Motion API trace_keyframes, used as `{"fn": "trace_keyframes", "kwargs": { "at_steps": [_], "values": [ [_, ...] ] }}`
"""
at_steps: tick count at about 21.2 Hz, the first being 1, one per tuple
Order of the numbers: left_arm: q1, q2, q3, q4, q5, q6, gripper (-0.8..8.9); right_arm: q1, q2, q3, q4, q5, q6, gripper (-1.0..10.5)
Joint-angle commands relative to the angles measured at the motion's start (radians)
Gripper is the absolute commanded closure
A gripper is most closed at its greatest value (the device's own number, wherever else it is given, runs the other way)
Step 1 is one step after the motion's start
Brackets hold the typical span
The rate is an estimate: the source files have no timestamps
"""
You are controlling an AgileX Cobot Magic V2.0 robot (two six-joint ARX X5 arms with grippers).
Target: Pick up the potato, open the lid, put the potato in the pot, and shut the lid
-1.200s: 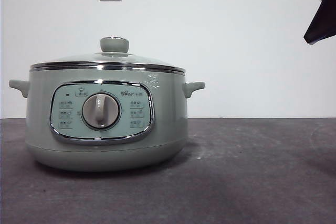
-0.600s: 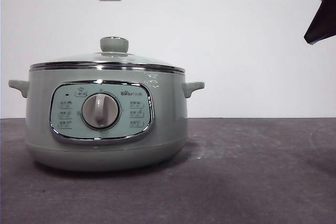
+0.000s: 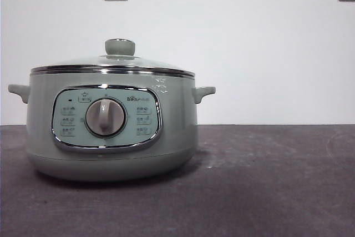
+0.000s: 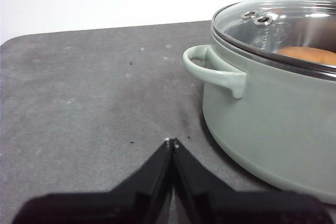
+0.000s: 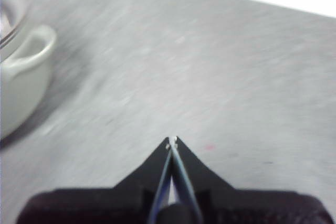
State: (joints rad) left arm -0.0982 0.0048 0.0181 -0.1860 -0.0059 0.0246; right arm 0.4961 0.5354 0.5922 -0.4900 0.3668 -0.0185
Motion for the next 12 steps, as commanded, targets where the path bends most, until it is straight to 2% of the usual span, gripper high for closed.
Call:
{"fn": "trace_keyframes", "kwargs": {
  "at_steps": [1,4,8,10,12],
  "values": [
    [0.004,-0.003,-0.014,0.000,0.008,-0.010,8.17,-0.102,-0.072,-0.009,-0.018,0.003,-0.024,9.5],
    [0.004,-0.003,-0.014,0.000,0.008,-0.010,8.17,-0.246,-0.142,-0.010,-0.021,0.006,-0.024,9.5],
    [0.004,-0.003,-0.014,0.000,0.008,-0.010,8.17,-0.331,-0.215,-0.010,0.001,-0.024,0.033,9.5],
    [0.004,-0.003,-0.014,0.000,0.007,-0.010,8.17,-0.359,-0.228,-0.021,0.041,-0.091,0.025,9.5],
    [0.004,-0.003,-0.014,0.000,0.007,-0.010,8.17,-0.387,-0.246,-0.051,0.097,-0.200,-0.008,9.5]
  ]
}}
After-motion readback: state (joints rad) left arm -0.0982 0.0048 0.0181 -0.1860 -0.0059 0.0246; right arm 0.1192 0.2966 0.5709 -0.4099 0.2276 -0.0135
